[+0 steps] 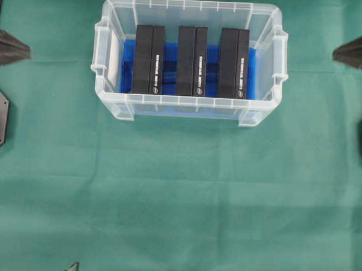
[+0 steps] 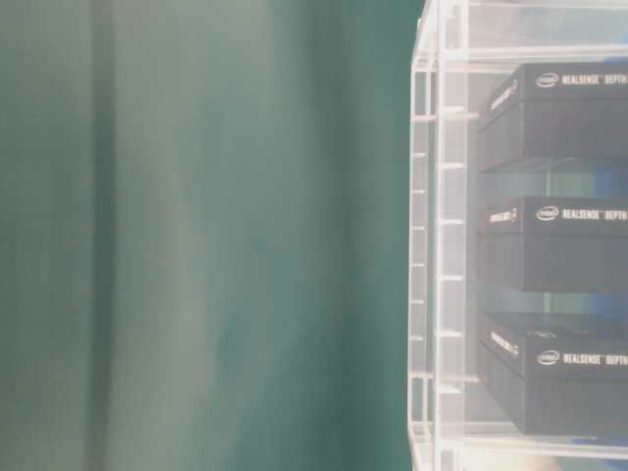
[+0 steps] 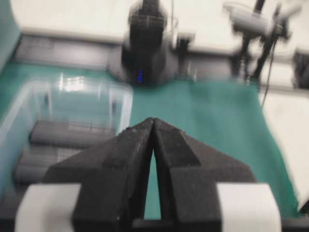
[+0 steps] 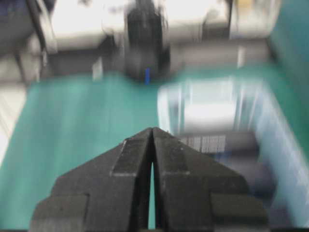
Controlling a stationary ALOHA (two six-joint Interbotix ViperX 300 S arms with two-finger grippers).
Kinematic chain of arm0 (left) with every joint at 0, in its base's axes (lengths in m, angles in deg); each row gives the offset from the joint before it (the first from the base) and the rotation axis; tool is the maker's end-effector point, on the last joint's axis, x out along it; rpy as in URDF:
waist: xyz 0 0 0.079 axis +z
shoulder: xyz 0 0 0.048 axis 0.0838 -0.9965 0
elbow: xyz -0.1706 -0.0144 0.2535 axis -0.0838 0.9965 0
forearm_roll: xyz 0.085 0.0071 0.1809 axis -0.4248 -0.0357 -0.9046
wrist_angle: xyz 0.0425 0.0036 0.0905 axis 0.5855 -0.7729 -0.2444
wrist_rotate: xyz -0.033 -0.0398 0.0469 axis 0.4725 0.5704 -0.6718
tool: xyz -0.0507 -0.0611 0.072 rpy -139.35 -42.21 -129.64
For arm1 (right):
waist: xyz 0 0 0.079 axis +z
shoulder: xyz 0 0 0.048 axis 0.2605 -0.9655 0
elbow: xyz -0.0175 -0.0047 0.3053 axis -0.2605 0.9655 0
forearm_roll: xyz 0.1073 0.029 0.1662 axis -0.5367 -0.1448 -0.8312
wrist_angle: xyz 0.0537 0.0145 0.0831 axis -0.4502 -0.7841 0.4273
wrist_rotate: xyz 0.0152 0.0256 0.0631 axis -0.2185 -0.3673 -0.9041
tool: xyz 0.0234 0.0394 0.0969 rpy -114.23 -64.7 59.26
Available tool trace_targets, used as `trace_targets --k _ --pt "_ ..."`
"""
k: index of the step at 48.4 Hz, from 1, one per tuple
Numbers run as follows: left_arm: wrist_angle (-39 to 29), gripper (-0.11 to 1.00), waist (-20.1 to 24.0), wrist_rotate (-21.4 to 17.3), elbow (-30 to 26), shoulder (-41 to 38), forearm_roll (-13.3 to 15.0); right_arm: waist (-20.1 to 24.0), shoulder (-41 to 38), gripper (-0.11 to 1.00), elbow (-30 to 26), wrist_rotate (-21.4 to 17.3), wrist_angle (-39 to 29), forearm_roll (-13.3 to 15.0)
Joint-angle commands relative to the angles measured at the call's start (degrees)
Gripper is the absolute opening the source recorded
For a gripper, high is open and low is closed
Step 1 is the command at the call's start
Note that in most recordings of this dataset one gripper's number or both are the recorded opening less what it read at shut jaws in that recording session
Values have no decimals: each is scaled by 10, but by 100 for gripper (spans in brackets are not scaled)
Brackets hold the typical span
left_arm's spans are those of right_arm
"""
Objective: Take the box out of the case with both arms.
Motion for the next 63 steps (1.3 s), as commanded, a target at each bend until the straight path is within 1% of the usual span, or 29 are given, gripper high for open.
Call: trace_targets --k 1,9,11,16,18,23,27,35,39,41,43,45,47,50,51,54,57,58,60,63 --pt "-85 0 -3 13 -27 -14 2 -2 -5 0 -18 -20 -80 -2" --pt "-275 0 -9 49 -54 -28 2 -2 -13 0 -26 -62 -261 -2" --pt "-336 0 -12 58 -62 -33 1 -2 -17 0 -29 -69 -309 -2" --pt "-453 0 -24 70 -74 -42 4 -2 -27 0 -38 -84 -427 -2" --pt "-491 0 -29 74 -78 -45 4 -2 -33 0 -41 -90 -482 -2" --pt "-564 0 -39 78 -86 -51 4 -2 -41 0 -48 -92 -558 -2" --pt "-586 0 -40 78 -88 -53 4 -2 -44 0 -50 -92 -577 -2" --pt "-584 0 -40 83 -88 -54 4 -2 -46 0 -50 -94 -565 -1" --pt "-583 0 -40 93 -88 -56 4 -2 -48 0 -50 -107 -555 4" --pt "-583 0 -40 111 -89 -57 4 -2 -49 0 -49 -122 -552 6" --pt "-583 0 -36 139 -89 -58 2 -2 -51 0 -50 -144 -550 8" --pt "-583 0 -32 177 -89 -61 0 -2 -53 0 -50 -176 -549 9" --pt "-583 0 -24 225 -89 -62 -2 -2 -54 0 -50 -211 -549 8" --pt "-584 0 -12 304 -89 -62 -4 -2 -58 0 -50 -275 -549 9" --pt "-585 0 -7 346 -89 -62 -4 -2 -59 0 -50 -301 -549 8" --pt "-587 0 -3 425 -88 -62 -4 -2 -63 0 -50 -382 -549 9" --pt "-590 0 -3 496 -88 -61 -4 -2 -69 0 -50 -468 -549 8" --pt "-590 0 -3 517 -88 -59 -4 -2 -71 0 -50 -508 -549 9" --pt "-592 0 -3 554 -88 -58 -4 -2 -74 0 -50 -560 -549 9" --pt "-592 0 -3 591 -88 -58 -4 -2 -76 0 -49 -631 -549 9"
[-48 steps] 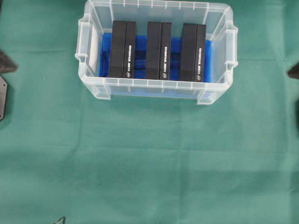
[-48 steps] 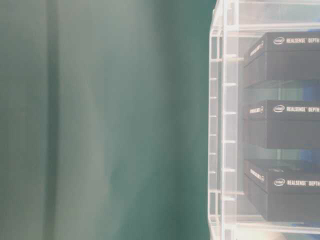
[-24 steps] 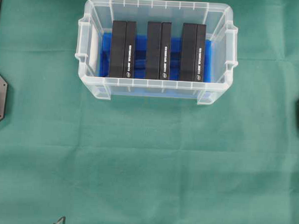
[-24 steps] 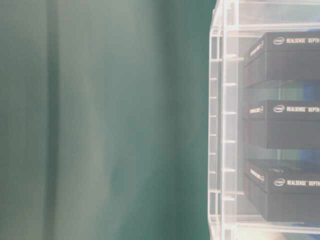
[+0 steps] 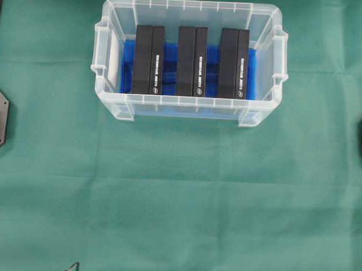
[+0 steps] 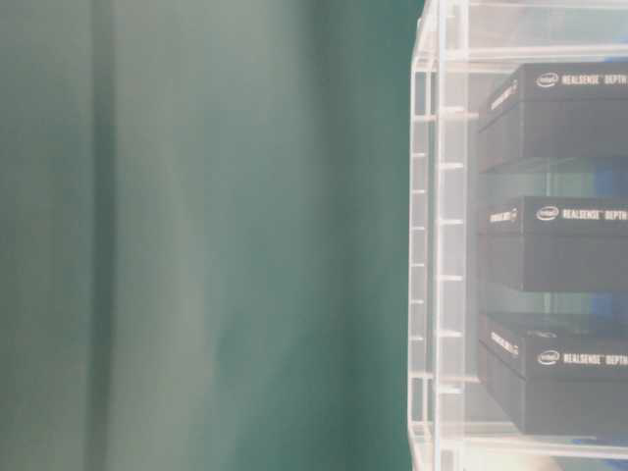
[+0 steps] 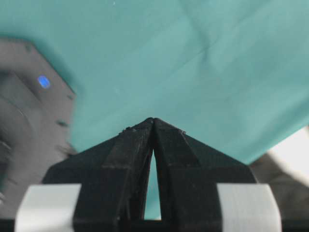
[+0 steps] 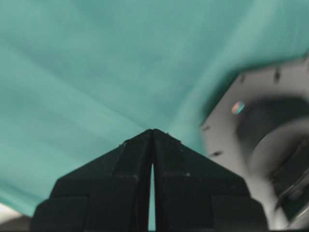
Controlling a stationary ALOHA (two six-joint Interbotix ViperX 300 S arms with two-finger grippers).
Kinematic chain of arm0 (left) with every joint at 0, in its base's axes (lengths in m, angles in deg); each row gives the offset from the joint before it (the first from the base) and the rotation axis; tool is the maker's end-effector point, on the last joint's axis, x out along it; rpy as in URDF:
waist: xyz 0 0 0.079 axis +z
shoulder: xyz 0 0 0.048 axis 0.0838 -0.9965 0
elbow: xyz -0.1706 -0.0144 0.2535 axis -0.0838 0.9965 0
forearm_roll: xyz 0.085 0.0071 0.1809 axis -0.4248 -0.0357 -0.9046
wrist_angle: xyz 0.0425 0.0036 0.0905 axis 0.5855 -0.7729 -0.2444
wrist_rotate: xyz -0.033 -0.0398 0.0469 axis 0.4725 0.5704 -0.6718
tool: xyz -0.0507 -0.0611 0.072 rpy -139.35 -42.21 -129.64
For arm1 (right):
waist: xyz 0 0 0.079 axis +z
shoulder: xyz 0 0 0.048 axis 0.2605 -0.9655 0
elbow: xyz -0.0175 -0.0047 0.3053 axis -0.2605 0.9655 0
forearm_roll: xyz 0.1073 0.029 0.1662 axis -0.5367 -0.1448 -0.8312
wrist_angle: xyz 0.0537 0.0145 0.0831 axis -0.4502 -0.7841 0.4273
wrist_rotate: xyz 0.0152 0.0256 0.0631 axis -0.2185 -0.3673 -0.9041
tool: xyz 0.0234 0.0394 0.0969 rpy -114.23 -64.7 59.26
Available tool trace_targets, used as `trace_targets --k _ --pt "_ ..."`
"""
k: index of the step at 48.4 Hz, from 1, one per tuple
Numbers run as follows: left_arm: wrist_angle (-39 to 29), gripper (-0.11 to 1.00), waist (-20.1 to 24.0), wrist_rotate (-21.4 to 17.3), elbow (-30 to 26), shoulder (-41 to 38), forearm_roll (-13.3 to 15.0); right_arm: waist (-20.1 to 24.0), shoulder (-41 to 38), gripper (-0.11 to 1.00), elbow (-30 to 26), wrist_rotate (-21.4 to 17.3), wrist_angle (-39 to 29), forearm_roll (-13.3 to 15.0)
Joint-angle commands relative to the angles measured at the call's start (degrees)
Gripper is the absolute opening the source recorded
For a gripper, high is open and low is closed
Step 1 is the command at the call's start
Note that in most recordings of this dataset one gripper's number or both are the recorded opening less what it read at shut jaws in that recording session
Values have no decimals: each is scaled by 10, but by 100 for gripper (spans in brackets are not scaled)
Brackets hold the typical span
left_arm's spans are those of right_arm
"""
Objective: Take the box out of the case with both arms.
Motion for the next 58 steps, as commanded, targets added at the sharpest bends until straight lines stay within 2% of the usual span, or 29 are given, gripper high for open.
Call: trace_targets --k 1,4,7,16,20,24,26,35,41,46,58 --pt "-2 0 1 39 -13 -2 -3 -1 -4 0 -14 -75 2 2" --pt "-1 0 1 58 -12 -4 -3 -1 -4 0 -13 -127 2 4" --pt "-2 0 2 70 -13 -7 -4 -1 -5 0 -13 -158 0 11" --pt "-2 0 4 79 -14 -20 -9 -3 -11 0 -15 -158 -1 28" --pt "-2 0 20 75 -17 -26 -10 -18 -12 0 -15 -151 -1 48" --pt "-2 0 57 58 -17 -31 -12 -52 -13 0 -16 -118 -1 65" --pt "-2 0 86 36 -17 -33 -12 -76 -13 0 -16 -91 1 69" --pt "-2 0 194 -63 -21 -46 -10 -217 -27 0 -19 55 15 66" --pt "-1 0 233 -104 -26 -63 -8 -269 -44 0 -23 117 33 62" --pt "-2 0 240 -118 -31 -76 -8 -277 -56 0 -25 134 51 61" --pt "-3 0 241 -121 -29 -76 -9 -277 -58 0 -25 136 64 61"
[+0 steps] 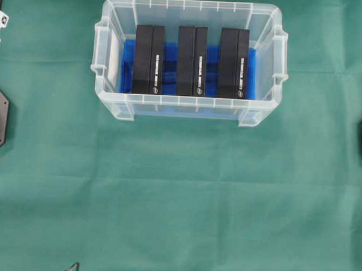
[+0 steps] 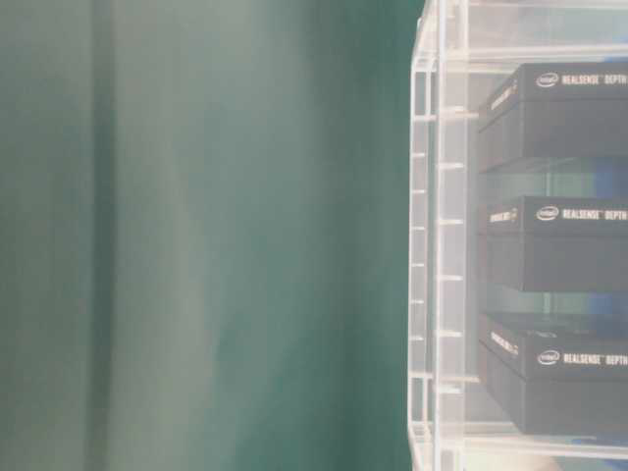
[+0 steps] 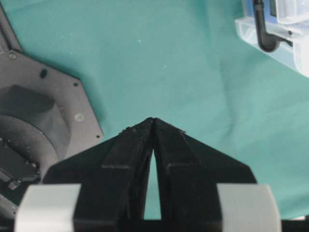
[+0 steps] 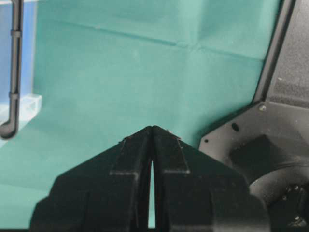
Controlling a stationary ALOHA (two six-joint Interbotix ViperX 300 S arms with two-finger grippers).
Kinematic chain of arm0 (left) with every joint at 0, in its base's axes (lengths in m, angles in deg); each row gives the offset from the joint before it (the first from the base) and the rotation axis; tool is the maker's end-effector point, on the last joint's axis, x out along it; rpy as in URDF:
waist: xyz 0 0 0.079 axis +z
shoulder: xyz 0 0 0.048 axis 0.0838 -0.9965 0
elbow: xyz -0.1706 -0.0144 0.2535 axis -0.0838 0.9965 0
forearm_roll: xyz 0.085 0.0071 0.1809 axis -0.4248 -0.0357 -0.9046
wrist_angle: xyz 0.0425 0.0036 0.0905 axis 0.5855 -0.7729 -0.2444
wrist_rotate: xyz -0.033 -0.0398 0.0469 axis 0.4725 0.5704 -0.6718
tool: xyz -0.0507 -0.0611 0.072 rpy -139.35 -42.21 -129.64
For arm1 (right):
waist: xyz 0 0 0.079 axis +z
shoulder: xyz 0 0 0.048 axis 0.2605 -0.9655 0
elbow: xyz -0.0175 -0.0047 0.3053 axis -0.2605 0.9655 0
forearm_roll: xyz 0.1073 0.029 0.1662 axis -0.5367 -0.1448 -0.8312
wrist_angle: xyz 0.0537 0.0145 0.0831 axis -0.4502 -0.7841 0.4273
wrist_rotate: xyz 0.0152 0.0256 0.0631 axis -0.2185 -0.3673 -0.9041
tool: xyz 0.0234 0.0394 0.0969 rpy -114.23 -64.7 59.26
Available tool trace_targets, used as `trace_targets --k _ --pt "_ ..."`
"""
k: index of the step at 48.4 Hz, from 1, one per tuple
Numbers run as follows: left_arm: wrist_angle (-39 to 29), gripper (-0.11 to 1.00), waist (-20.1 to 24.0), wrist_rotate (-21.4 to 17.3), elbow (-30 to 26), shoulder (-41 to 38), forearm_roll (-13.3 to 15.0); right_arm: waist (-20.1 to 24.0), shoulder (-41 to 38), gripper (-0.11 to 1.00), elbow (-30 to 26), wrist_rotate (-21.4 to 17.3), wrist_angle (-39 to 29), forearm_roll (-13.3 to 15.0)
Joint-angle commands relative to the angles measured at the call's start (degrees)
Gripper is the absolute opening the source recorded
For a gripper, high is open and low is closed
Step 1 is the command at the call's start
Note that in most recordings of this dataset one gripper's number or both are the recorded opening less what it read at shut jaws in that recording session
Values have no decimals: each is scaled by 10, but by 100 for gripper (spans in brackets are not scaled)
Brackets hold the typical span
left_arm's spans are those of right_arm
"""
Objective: Take the box out of the case with both arms.
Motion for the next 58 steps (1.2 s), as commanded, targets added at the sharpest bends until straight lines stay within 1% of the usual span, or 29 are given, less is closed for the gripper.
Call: trace_targets --k 1,6,7,9,13,17,20,22,24,26,28,38,46,53,58 --pt "0 0 4 -3 -11 2 -2 -2 2 0 -14 2 4 0" --pt "-2 3 8 -2 -4 4 -2 -2 4 1 -12 3 5 0" --pt "-2 6 8 -1 -3 4 -1 -2 4 2 -12 2 5 0" --pt "-2 14 8 1 -3 4 -1 -2 4 7 -12 2 5 2" --pt "0 37 7 2 -3 4 2 -2 3 27 -11 -2 4 4" --pt "-4 63 7 3 -2 4 6 -2 1 52 -8 -4 4 7" --pt "-6 80 8 8 -3 3 7 -2 0 71 -5 -5 3 7" --pt "-6 87 8 12 -4 2 7 -2 -1 83 -5 -5 2 7" --pt "-6 91 8 18 -3 1 7 -2 -1 91 -5 -5 3 7" --pt "-6 92 8 25 -3 0 6 -2 -2 95 -5 -5 2 7" --pt "-7 92 7 33 -2 0 4 -2 -2 97 -5 -6 4 8" --pt "-3 92 7 38 -3 3 3 -2 -2 96 -6 -27 12 5" --pt "8 92 4 40 -3 20 4 -2 2 96 -4 -28 -3 7" --pt "8 92 4 54 -3 20 4 -2 -1 96 -5 -29 -9 8" --pt "8 92 4 79 -6 8 4 -2 -4 96 -8 -32 -6 5"
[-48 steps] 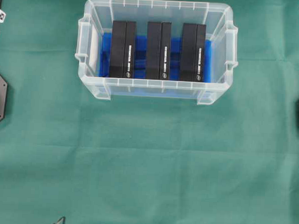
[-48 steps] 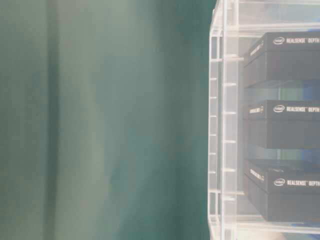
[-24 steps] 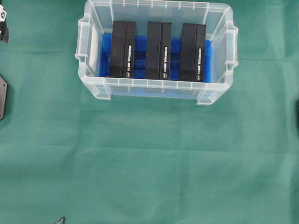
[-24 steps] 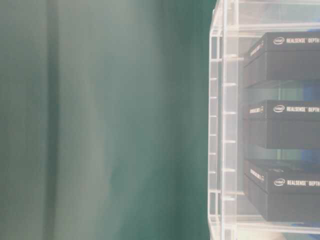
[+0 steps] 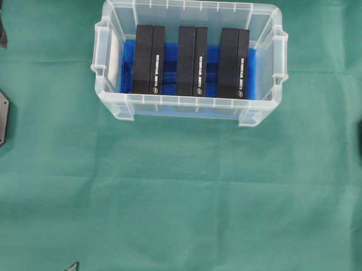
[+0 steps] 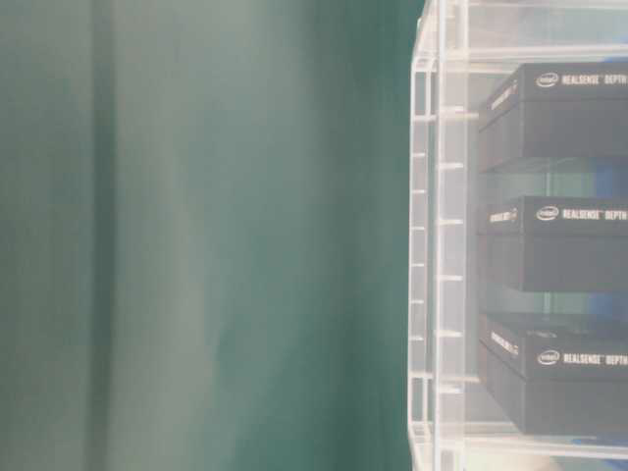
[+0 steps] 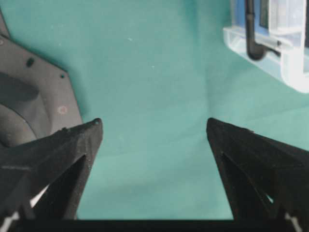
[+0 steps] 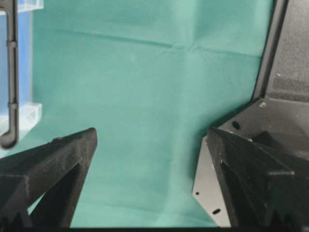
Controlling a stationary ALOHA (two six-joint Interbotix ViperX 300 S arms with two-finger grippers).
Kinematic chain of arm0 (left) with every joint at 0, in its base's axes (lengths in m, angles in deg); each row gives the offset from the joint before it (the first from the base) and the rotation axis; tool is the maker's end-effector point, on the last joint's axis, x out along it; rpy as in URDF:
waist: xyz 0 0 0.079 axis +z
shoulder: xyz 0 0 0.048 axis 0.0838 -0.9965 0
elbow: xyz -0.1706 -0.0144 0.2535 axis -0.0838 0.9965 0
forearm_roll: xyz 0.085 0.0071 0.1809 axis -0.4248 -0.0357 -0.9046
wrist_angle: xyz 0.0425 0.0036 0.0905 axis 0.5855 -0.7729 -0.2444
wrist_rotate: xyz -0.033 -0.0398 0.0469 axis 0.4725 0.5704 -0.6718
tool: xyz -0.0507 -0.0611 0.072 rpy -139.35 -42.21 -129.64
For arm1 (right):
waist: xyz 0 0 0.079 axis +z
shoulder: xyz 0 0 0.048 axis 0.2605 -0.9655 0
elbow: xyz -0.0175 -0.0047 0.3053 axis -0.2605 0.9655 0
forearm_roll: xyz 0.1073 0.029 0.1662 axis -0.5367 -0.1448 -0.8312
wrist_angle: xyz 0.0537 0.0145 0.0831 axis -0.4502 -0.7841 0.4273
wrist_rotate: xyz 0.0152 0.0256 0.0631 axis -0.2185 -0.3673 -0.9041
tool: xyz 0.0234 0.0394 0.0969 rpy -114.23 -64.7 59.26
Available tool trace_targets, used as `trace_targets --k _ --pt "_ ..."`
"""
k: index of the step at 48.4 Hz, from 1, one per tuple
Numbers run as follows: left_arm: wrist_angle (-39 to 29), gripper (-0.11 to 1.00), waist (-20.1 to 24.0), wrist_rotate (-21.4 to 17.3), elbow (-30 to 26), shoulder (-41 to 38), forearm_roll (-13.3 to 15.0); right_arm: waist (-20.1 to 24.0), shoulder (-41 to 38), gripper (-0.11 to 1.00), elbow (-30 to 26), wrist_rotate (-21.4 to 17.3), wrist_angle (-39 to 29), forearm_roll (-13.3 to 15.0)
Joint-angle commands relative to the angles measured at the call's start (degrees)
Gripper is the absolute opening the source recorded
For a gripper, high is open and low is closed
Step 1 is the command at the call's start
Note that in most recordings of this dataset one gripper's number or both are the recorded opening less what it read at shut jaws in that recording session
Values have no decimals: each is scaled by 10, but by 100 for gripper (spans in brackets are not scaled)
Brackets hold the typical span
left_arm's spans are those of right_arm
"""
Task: Take the box out of the case with both arms.
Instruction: 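Move both open grippers above the left and right black boxes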
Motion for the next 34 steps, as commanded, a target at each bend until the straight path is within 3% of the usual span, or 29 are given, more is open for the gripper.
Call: trace_targets --k 1,17,34 --pt "3 92 -1 13 -11 -9 -1 -2 -5 96 -10 -4 3 -1" --pt "3 92 -25 32 -54 -91 1 22 -76 96 -41 -26 57 -18" --pt "3 92 -54 34 -156 -214 -4 80 -207 96 -145 -52 96 -18"
